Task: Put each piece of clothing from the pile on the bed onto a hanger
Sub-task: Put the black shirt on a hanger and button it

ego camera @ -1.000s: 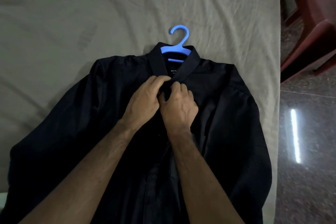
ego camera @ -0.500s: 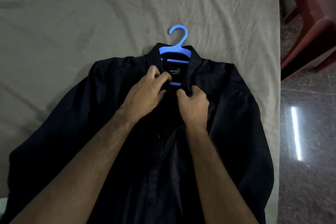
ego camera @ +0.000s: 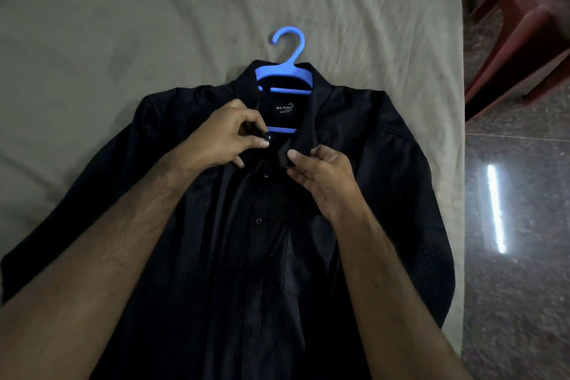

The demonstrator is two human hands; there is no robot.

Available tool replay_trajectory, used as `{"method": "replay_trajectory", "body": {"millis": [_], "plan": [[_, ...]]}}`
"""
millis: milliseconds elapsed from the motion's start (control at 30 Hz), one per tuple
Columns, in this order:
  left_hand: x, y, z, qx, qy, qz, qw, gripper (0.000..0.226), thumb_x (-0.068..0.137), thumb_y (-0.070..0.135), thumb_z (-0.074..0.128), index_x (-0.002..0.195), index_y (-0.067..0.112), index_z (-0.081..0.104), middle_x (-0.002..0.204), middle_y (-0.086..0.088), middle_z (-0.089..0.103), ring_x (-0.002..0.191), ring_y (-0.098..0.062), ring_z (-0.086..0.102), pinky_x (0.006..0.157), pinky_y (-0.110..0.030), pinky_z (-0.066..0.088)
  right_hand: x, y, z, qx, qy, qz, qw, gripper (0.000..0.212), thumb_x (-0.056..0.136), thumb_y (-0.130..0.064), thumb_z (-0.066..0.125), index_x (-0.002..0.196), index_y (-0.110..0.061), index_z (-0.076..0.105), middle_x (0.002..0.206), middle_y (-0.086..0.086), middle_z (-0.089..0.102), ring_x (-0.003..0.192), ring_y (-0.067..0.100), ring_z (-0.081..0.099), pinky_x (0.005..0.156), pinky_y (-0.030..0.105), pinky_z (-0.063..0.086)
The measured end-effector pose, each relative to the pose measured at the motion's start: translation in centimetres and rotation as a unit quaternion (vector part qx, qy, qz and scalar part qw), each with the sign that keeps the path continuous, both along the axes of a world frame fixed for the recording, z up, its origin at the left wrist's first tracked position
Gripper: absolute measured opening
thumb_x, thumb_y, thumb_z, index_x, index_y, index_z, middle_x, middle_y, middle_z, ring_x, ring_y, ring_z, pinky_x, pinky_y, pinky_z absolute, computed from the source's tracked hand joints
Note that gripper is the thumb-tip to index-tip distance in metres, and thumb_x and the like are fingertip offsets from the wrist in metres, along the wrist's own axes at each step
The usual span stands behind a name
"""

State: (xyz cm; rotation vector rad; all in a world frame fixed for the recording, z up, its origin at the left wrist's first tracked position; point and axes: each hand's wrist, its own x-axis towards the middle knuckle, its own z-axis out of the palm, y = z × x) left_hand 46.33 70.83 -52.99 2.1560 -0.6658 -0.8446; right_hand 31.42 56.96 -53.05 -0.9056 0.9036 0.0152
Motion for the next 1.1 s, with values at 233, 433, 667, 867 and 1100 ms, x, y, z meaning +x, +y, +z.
{"method": "replay_trajectory", "body": {"millis": [233,433,667,867,1100], "plan": [[0.9,0.2,0.8,-0.019,0.127,0.022,0.991,0.016,0.086,0.006,0.074,0.099,0.002,0.066,0.106,-0.004,0.045,0.090,-0.020,0.071,0.062,-0.048,0.063,1.2,0.2,0.3,-0.049,0.062,0.064,0.995,0.031,0.080,-0.019,0.083,0.103,-0.008,0.066,0.088,0.004,0.073,0.069,0.010,0.066,0.067,0.025,0.053],[0.9,0.3,1.0,-0.035,0.163,0.033,0.986,0.008,0.089,0.003,0.070,0.096,0.002,0.066,0.093,-0.005,0.059,0.093,-0.025,0.073,0.067,-0.050,0.062,1.3,0.7,-0.1,-0.083,0.060,0.063,0.993,0.020,0.086,-0.023,0.079,0.097,-0.009,0.070,0.083,0.003,0.071,0.068,0.009,0.063,0.067,0.026,0.053],[1.1,0.3,1.0,-0.022,0.164,0.034,0.986,0.008,0.097,0.008,0.062,0.093,0.009,0.068,0.096,-0.008,0.071,0.090,-0.017,0.074,0.066,-0.040,0.063,0.7,1.7,-0.3,0.015,-0.020,-0.012,1.000,0.014,0.089,0.002,0.069,0.097,-0.007,0.061,0.086,0.008,0.071,0.083,0.020,0.073,0.080,0.029,0.058],[0.6,0.1,0.9,-0.031,0.154,0.059,0.986,0.006,0.095,0.014,0.066,0.094,0.008,0.069,0.093,-0.005,0.073,0.089,-0.017,0.074,0.064,-0.038,0.063,0.1,2.6,-0.6,-0.010,-0.049,-0.060,0.997,0.018,0.098,-0.017,0.065,0.083,-0.012,0.057,0.085,0.012,0.069,0.093,0.029,0.075,0.085,0.034,0.059],[0.5,-0.1,1.4,-0.022,0.160,0.069,0.985,0.007,0.094,0.015,0.068,0.094,0.008,0.069,0.091,-0.003,0.072,0.085,-0.015,0.074,0.066,-0.041,0.063,0.4,2.5,-0.2,-0.018,-0.033,-0.063,0.997,0.022,0.084,-0.012,0.080,0.077,-0.015,0.059,0.077,0.002,0.070,0.078,0.017,0.069,0.078,0.027,0.057]]}}
